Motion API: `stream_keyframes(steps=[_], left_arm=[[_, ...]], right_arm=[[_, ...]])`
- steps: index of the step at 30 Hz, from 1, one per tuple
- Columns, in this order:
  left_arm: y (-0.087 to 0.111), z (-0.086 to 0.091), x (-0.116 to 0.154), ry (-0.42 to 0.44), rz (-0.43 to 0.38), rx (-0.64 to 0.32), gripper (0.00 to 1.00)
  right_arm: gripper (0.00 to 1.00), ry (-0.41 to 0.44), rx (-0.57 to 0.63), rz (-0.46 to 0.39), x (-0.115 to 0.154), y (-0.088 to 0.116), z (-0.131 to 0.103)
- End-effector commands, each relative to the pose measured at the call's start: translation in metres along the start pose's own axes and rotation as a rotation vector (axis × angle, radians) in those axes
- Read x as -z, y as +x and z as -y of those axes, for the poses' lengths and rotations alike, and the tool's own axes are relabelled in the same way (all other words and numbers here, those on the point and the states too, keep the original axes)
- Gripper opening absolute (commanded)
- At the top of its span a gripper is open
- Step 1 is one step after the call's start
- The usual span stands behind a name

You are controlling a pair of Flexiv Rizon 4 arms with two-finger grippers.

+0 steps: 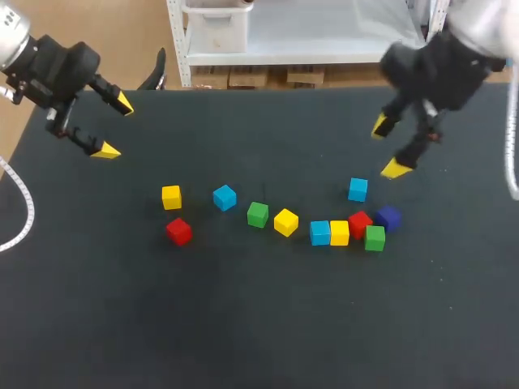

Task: Place the blue cubes, place green cubes on the blue cubes, place the yellow cubes on the green cubes, then place the red cubes on the yellow cubes, and place purple cube on the red cubes.

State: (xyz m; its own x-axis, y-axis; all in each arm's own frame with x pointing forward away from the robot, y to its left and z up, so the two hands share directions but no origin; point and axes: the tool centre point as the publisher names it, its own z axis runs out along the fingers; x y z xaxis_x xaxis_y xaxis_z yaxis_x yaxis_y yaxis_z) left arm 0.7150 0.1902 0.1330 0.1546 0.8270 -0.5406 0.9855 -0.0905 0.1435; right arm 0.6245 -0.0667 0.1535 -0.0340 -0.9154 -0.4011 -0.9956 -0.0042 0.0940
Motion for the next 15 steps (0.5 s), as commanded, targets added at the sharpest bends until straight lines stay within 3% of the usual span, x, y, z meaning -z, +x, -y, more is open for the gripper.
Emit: stream_keyframes(steps=[1, 4, 15], left_arm=[[0.000, 0.000, 0.000, 0.000, -0.001, -0.002, 1.00], [0.000, 0.000, 0.000, 0.000, -0.001, -0.002, 1.00], [0.000, 0.000, 0.000, 0.000, -0.001, -0.002, 1.00]], right_arm=[[1.00, -0.103, 0.222, -0.339, -0.023, -0.017, 0.000], [1.00, -0.068, 0.233, -0.386, -0.041, -0.026, -0.008], [1.00, 0.009, 0.121, -0.377, -0.094, -0.036, -0.017]])
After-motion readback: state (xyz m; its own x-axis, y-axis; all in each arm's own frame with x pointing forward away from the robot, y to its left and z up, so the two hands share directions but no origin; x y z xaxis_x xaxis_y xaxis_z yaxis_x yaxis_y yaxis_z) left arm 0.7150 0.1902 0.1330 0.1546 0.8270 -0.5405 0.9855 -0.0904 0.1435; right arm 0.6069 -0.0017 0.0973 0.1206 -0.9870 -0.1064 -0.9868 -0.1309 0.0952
